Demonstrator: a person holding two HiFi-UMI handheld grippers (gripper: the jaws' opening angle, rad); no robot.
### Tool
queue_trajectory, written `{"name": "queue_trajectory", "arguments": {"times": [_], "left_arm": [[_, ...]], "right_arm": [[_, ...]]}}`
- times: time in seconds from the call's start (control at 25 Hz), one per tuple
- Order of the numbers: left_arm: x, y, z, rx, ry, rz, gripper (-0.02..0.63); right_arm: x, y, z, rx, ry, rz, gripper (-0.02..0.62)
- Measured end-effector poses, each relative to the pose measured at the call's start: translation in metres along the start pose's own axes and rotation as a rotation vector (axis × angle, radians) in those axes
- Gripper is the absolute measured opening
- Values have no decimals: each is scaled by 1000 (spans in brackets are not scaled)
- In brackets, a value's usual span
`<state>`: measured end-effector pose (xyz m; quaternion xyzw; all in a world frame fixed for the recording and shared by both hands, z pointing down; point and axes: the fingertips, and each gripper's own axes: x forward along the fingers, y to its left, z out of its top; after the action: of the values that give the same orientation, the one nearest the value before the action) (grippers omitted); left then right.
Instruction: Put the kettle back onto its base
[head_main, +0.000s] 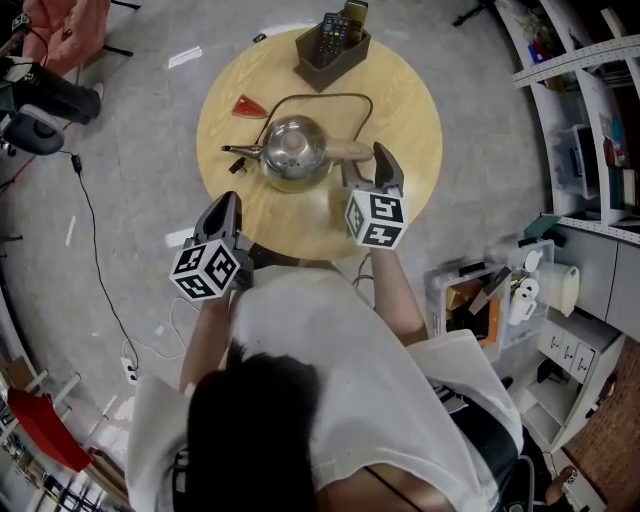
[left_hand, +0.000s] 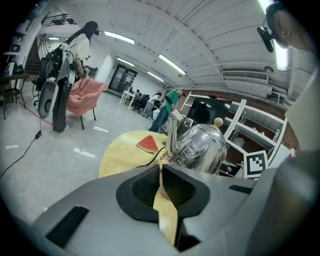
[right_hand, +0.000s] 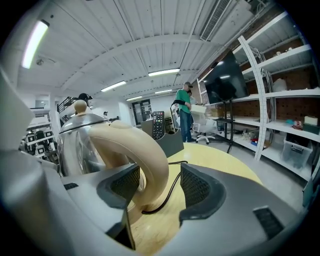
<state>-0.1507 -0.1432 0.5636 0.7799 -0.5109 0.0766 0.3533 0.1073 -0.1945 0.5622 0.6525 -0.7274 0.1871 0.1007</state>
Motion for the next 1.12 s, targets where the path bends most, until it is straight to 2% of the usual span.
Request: {"name": "queue_trajectory", "arguments": {"times": [0.56, 0.8, 1.0, 1.12], "left_arm": [[9, -22, -3, 21, 16, -58, 38], [14, -45, -6, 58, 30, -118, 38], [12, -64, -7, 78, 28, -170, 38], [9, -73, -5, 67, 11, -194, 38]], "right_arm": [[-33, 3, 0, -2, 9, 21, 245], [-56, 6, 11, 40, -17, 45, 244], [-78, 15, 23, 91, -50, 112, 244], [-88, 21, 22, 163, -46, 154, 242]]}}
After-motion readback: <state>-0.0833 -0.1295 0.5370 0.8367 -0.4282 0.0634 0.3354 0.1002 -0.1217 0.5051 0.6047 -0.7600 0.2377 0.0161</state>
